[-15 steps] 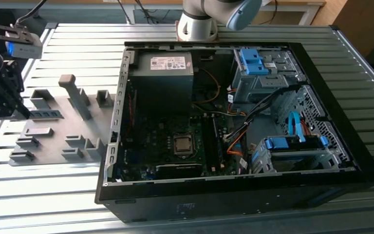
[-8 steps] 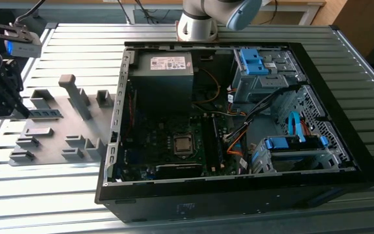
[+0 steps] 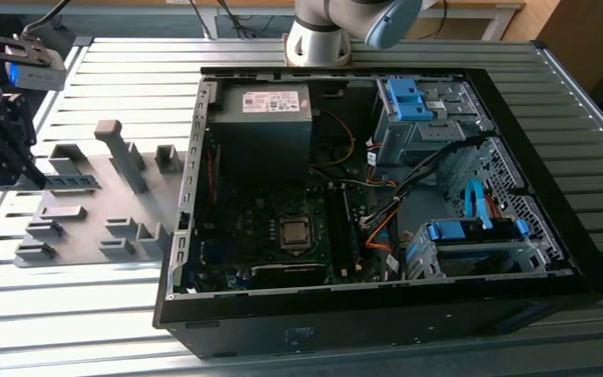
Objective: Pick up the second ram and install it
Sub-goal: 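Pick up the second ram and move it above second insertion slot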
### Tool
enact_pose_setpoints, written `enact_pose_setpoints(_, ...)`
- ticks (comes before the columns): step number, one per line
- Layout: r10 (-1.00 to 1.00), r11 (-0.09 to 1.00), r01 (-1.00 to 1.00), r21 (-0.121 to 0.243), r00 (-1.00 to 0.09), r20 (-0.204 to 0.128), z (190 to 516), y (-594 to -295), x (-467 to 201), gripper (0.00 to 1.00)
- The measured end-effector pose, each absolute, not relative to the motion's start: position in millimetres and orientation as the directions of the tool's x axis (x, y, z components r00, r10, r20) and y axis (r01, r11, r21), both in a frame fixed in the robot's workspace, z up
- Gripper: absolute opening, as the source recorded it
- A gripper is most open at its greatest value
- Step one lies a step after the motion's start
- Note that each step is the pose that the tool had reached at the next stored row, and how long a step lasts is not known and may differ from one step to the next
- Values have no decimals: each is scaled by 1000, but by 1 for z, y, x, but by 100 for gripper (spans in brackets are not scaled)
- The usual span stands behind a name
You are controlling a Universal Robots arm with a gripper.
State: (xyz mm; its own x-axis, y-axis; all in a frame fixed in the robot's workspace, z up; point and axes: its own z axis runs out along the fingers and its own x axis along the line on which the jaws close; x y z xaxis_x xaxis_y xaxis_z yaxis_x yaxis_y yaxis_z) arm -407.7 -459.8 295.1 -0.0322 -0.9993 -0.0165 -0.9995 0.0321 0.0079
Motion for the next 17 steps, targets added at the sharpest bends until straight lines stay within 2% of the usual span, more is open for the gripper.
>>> enact_pose_setpoints(17,-999,32,-999,8,-32,-16,301,-460,-408,14)
